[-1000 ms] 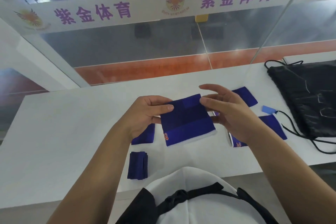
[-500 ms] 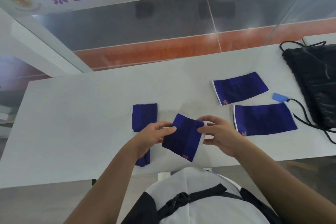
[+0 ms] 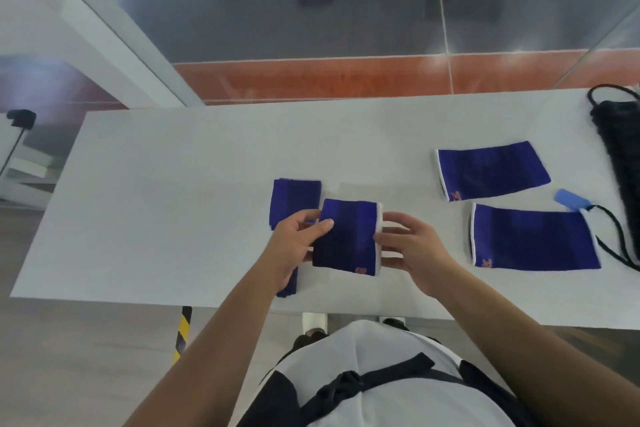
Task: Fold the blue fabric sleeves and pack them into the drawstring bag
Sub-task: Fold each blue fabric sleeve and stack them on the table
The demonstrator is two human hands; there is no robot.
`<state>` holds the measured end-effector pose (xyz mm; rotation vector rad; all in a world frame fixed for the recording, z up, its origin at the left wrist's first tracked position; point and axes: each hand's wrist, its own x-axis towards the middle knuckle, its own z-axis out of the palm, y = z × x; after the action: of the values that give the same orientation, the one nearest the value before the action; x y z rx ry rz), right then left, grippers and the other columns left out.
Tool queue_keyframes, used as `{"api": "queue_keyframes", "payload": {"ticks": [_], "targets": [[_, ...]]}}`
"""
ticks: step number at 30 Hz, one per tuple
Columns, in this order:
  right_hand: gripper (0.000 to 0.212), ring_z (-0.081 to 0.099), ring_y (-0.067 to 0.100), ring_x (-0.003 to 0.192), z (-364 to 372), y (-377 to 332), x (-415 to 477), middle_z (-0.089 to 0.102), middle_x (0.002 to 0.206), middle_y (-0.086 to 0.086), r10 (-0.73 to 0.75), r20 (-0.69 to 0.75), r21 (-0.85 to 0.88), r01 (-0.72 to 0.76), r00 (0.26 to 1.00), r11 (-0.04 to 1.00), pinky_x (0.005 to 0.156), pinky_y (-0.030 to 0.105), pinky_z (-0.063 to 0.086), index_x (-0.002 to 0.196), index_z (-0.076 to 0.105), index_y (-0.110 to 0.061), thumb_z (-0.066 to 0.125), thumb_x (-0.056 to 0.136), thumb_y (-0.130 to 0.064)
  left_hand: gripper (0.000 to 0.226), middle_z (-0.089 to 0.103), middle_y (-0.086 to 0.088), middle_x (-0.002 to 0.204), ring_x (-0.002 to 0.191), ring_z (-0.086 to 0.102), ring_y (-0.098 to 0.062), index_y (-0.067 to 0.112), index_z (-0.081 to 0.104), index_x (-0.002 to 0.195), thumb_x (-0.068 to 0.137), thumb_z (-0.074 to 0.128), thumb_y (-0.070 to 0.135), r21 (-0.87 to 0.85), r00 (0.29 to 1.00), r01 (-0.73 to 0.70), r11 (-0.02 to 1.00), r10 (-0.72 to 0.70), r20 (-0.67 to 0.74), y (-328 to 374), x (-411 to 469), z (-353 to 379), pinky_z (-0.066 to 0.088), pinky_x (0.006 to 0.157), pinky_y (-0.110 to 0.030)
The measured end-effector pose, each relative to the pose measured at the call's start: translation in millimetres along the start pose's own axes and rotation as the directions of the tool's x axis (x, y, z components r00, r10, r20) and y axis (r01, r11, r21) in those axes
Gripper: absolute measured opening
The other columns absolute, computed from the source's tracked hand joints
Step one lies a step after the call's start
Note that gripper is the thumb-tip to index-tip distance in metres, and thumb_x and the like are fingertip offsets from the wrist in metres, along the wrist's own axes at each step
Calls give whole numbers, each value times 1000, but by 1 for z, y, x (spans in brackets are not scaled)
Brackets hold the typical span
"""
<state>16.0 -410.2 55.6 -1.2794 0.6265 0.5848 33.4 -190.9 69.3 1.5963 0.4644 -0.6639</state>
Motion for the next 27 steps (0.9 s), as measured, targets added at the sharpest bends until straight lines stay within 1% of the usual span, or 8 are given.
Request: {"api": "queue_keyframes", "payload": {"ticks": [3, 7, 10, 13, 16, 21, 24, 27], "targets": [[32, 74, 30, 86, 12, -7, 8, 76, 99, 15, -31, 34, -94, 34, 999, 995, 71, 42, 61, 113, 70, -11, 65, 88, 7, 24, 74, -2, 107, 98, 73, -19, 21, 66, 118, 95, 66, 25, 35, 998, -24, 999, 26, -65, 4, 1, -13, 60, 71, -29], [35, 73, 31, 81, 34, -15, 17, 71, 103, 25, -47, 27, -122, 50, 999, 991, 72, 47, 64, 115, 68, -6, 62, 86, 13, 18, 74, -1, 106, 98, 72, -20, 19, 68, 111, 94, 68, 19, 45, 988, -17, 999, 23, -155, 7, 7, -27, 64, 77, -39], [38, 71, 32, 82, 50, -16, 23, 69, 103, 21, -29, -29, -124, 25, 999, 992, 69, 46, 64, 117, 60, -9, 63, 86, 12, 27, 72, -1, 110, 100, 71, -21, 21, 64, 118, 93, 69, 14, 3, 986, -34, 999, 34, -161, 10, 12, -41, 63, 74, -35], [26, 69, 31, 78, 63, -15, 35, 66, 97, 17, -30, -110, -144, 14, 993, 989, 65, 45, 62, 105, 52, -6, 63, 87, 10, 41, 66, -2, 111, 101, 69, -23, 27, 53, 124, 93, 67, 5, 17, 994, -56, 998, 57, -98, 11, 20, -56, 60, 68, -29], [19, 67, 30, 76, 78, -14, 52, 66, 92, 19, -57, -134, -281, 17, 989, 959, 70, 49, 64, 86, 53, -8, 63, 86, 9, 29, 66, -4, 115, 101, 68, -24, 21, 63, 113, 93, 64, 0, 94, 994, -61, 994, 69, -83, 2, 35, -70, 60, 67, -28], [13, 71, 30, 85, 106, -13, 88, 72, 91, 12, -83, -173, -399, 7, 982, 917, 77, 53, 62, 85, 64, -10, 62, 87, 3, 27, 62, 5, 112, 95, 63, -11, 19, 67, 113, 94, 62, -1, 183, 985, -64, 981, 92, -148, -6, 70, -88, 56, 60, -17], [21, 70, 32, 90, 120, -10, 106, 72, 89, 9, -121, -210, -436, 18, 970, 900, 78, 52, 62, 80, 67, -17, 60, 85, 2, 29, 63, 4, 117, 98, 65, -16, 23, 67, 112, 93, 62, 0, 240, 977, -68, 968, 113, -180, -9, 91, -97, 61, 77, -33], [25, 67, 29, 86, 130, -8, 115, 70, 93, 6, -158, -235, -468, 31, 959, 883, 70, 42, 60, 80, 67, -20, 56, 86, 2, 32, 65, 2, 118, 102, 65, -19, 23, 66, 112, 91, 63, -1, 304, 969, -88, 949, 152, -193, -12, 102, -101, 56, 81, -30]]}}
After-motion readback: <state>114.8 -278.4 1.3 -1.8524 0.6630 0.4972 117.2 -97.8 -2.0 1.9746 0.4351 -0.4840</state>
